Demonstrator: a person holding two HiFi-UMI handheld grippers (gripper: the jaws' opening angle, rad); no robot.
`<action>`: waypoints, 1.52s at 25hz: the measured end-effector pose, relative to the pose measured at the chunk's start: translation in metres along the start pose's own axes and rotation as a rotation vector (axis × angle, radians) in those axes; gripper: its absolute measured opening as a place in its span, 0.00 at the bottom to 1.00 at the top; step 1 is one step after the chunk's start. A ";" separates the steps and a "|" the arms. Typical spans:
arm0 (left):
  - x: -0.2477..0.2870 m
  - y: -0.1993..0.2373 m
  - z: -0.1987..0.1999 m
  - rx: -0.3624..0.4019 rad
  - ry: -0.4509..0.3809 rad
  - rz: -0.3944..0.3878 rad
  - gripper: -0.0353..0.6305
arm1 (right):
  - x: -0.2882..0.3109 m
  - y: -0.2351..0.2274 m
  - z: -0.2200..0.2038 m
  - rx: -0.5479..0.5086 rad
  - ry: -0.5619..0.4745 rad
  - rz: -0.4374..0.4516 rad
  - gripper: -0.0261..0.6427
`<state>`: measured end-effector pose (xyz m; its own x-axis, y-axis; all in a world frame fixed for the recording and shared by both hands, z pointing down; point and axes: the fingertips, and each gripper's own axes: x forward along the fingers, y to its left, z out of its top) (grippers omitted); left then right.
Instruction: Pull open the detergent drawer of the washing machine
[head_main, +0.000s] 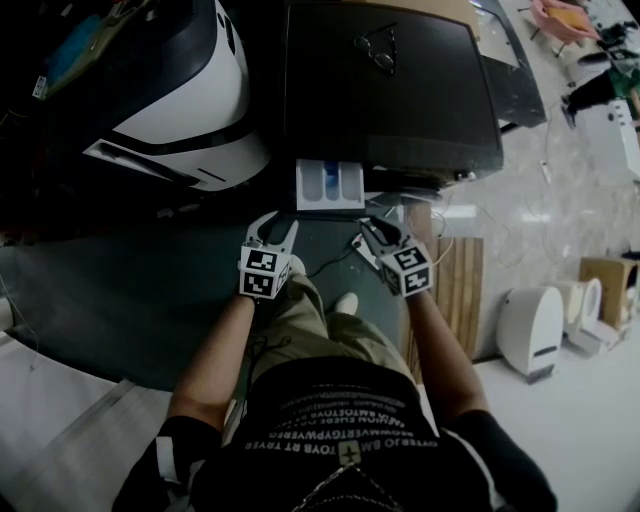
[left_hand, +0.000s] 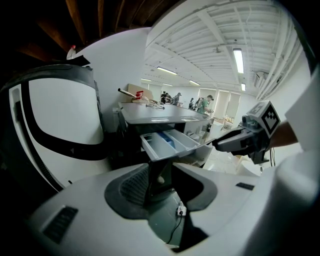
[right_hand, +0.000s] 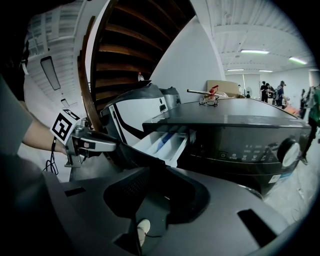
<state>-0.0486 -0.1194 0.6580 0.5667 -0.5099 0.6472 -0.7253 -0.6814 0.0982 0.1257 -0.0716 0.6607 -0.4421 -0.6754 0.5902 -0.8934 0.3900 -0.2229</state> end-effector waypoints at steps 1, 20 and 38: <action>0.000 0.000 0.000 0.000 -0.002 0.000 0.25 | 0.000 0.001 0.000 -0.001 0.004 0.001 0.17; -0.027 0.011 0.005 -0.093 -0.088 0.077 0.25 | -0.028 -0.005 0.022 -0.061 -0.058 -0.073 0.19; -0.166 -0.040 0.141 0.014 -0.420 0.149 0.06 | -0.157 0.037 0.133 -0.135 -0.297 -0.136 0.04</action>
<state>-0.0584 -0.0816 0.4405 0.5680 -0.7703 0.2899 -0.8075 -0.5896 0.0154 0.1510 -0.0342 0.4570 -0.3414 -0.8716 0.3517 -0.9359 0.3499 -0.0413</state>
